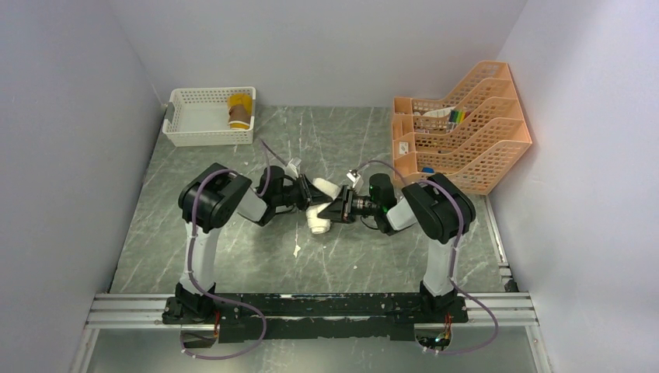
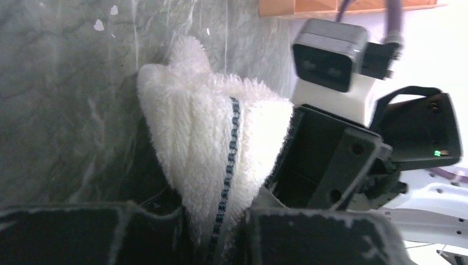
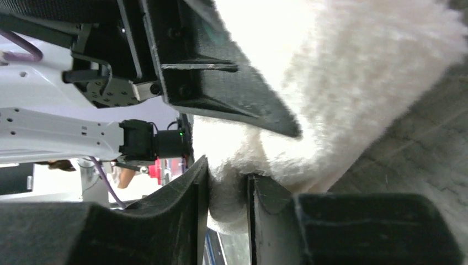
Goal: Roll the towels
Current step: Pick up the towel at the center of the board, then place the towel in the bin.
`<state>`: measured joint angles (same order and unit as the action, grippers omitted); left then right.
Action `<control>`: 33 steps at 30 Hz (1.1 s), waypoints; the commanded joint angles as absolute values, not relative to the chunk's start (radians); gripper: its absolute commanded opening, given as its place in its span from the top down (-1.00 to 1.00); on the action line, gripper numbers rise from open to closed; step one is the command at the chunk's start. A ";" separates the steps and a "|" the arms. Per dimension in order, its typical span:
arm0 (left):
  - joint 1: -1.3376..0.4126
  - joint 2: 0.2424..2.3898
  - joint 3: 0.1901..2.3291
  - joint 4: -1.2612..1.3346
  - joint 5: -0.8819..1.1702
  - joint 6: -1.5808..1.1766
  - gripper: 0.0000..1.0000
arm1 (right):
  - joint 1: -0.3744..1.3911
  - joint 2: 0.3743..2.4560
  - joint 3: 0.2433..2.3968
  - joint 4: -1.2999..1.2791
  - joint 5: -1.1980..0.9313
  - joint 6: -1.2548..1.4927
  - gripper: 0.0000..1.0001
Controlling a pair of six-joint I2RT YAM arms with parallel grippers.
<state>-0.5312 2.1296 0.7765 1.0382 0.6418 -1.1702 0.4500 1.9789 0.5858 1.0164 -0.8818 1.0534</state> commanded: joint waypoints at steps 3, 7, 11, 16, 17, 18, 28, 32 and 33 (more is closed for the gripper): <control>-0.507 2.048 0.895 0.736 0.639 -0.952 0.84 | 0.465 1.781 0.640 0.624 -0.850 0.774 -0.13; -0.457 1.958 0.996 0.402 0.570 -0.779 0.85 | 0.457 1.662 0.693 0.399 -0.830 0.638 -0.32; -0.384 1.905 1.156 0.104 0.521 -0.614 0.86 | 0.433 1.552 0.703 0.287 -0.800 0.587 -0.35; -0.276 1.880 1.416 -0.275 0.391 -0.410 0.86 | 0.416 1.438 0.700 0.143 -0.724 0.490 -0.36; -0.248 1.875 1.458 -0.321 0.365 -0.380 0.85 | 0.416 1.423 0.701 0.109 -0.709 0.467 -0.36; -0.220 1.872 1.506 -0.363 0.339 -0.347 0.83 | 0.416 1.410 0.699 0.081 -0.697 0.444 -0.36; 0.117 1.949 1.853 -0.433 0.230 -0.191 0.69 | 0.416 1.282 0.604 -0.016 -0.683 0.378 -0.36; 0.148 2.072 2.054 -0.452 0.161 -0.150 0.71 | 0.417 1.255 0.588 -0.024 -0.690 0.377 -0.36; 0.150 2.108 2.110 -0.468 0.145 -0.136 0.70 | 0.419 1.249 0.589 -0.030 -0.685 0.374 -0.36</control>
